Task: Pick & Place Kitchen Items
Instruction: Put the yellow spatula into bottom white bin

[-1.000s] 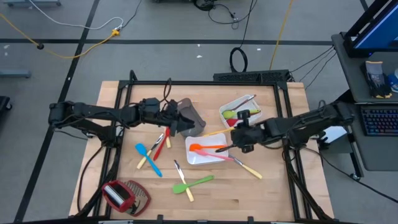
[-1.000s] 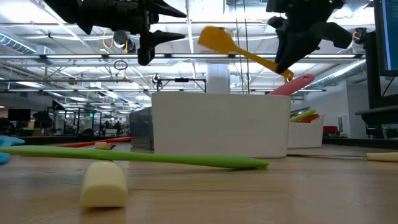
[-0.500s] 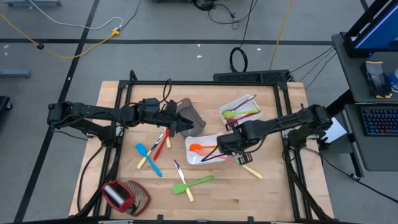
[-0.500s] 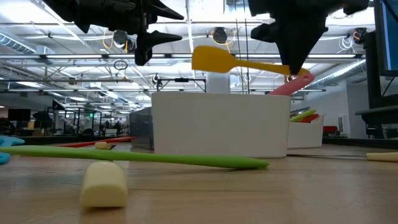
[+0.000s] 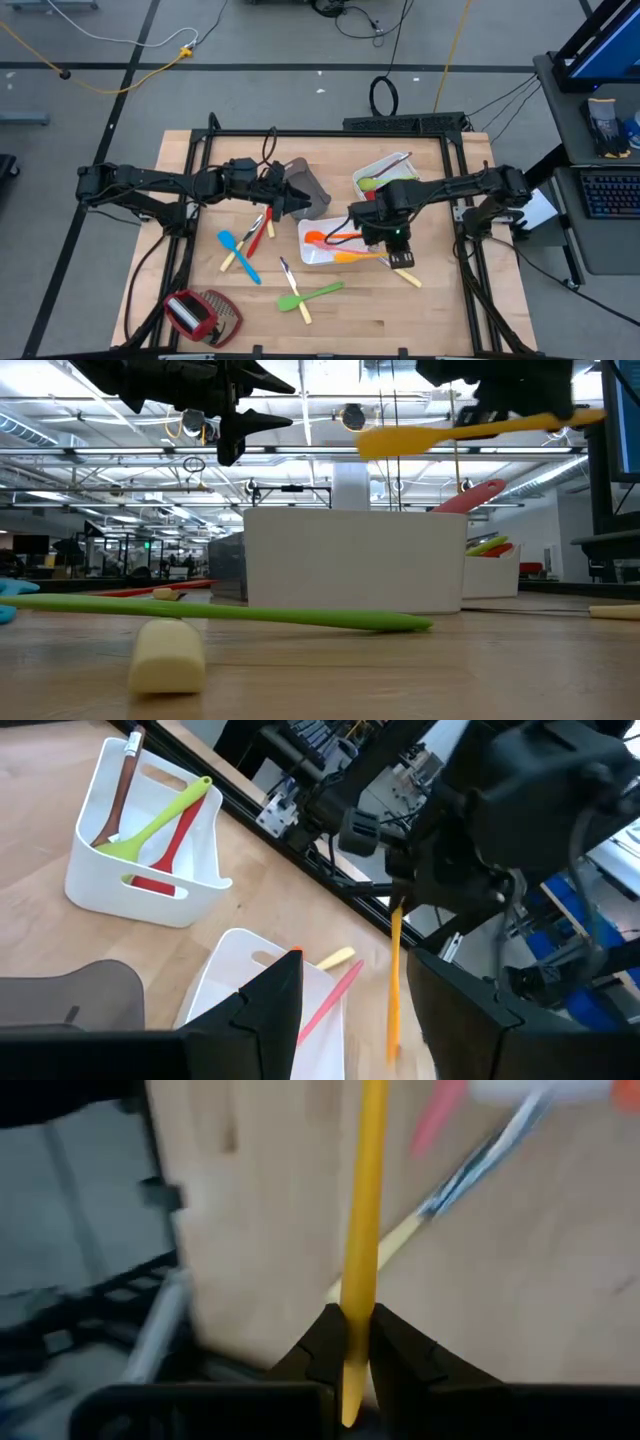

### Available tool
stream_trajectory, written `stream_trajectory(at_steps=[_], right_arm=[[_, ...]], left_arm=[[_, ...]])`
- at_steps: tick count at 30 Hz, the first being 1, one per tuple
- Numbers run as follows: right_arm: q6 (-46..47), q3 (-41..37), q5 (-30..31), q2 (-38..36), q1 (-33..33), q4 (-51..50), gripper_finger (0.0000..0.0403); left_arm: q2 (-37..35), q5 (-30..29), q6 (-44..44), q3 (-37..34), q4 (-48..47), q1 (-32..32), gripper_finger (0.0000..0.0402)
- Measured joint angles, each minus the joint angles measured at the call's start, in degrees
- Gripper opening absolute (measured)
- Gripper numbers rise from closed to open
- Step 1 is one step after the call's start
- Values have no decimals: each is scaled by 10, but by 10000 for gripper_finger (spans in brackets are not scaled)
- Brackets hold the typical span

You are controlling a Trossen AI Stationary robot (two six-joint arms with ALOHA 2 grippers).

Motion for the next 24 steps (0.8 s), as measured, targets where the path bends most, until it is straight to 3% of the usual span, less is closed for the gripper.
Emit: stream_trajectory(at_steps=[13,24], right_arm=[[171,0,-230,3,-88,-1,22],[237,-1,-253,48,-117,45,22]], left_arm=[[0,0,34,0,1,0,186],[0,-20,63,0,2,0,186]])
